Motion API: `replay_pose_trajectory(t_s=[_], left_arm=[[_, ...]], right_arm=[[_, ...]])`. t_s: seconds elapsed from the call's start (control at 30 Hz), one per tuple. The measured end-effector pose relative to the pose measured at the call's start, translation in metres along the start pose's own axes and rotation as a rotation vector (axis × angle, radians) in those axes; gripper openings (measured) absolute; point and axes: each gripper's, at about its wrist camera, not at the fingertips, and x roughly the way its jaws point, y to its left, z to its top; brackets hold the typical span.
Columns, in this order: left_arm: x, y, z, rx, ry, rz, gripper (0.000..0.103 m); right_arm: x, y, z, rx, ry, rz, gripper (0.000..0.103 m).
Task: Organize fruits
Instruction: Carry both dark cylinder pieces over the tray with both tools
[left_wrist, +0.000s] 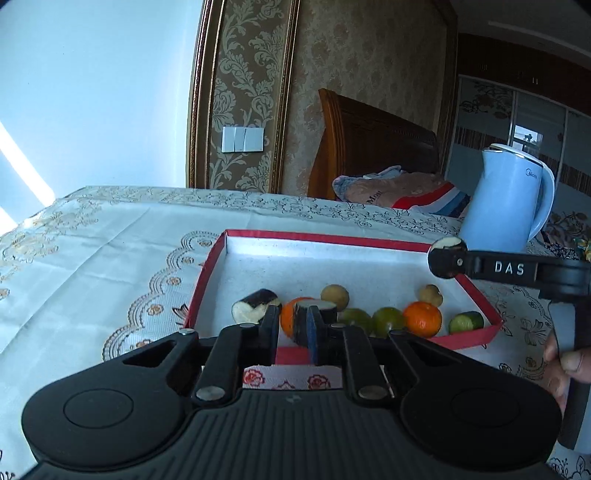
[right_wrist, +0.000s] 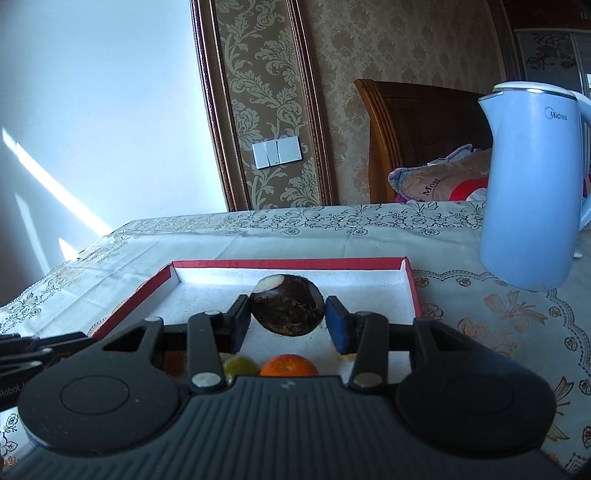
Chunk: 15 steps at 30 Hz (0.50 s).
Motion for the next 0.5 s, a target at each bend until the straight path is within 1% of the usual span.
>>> replay_pose_trajectory(t_s=[0.03, 0.07, 0.13, 0.17, 0.27, 0.37, 0.43, 0.5], left_arm=[[-0.001, 0.002, -0.005, 0.011, 0.019, -0.018, 0.015], [-0.003, 0.003, -0.010, 0.022, 0.024, -0.008, 0.015], [-0.001, 0.007, -0.017, 0.027, 0.037, 0.036, 0.016], [0.000, 0.009, -0.019, 0.027, 0.043, 0.039, 0.016], [-0.001, 0.013, -0.022, 0.025, 0.019, 0.077, 0.016], [-0.002, 0.014, -0.014, 0.010, 0.001, 0.045, 0.016], [-0.002, 0.008, -0.010, 0.032, 0.000, 0.021, 0.016], [0.000, -0.001, -0.008, 0.057, -0.009, 0.024, 0.016]], right_arm=[[-0.003, -0.001, 0.001, 0.005, -0.004, 0.006, 0.042], [-0.006, -0.002, 0.001, 0.006, -0.007, 0.010, 0.042], [-0.009, -0.002, 0.001, 0.007, -0.010, 0.016, 0.042], [-0.010, -0.003, 0.000, 0.010, -0.008, 0.019, 0.042], [-0.010, -0.003, -0.001, 0.012, -0.001, 0.027, 0.042], [-0.011, -0.004, -0.001, 0.014, -0.004, 0.028, 0.042], [-0.011, -0.004, -0.002, 0.018, -0.002, 0.027, 0.042], [-0.010, -0.006, -0.003, 0.023, 0.002, 0.027, 0.042]])
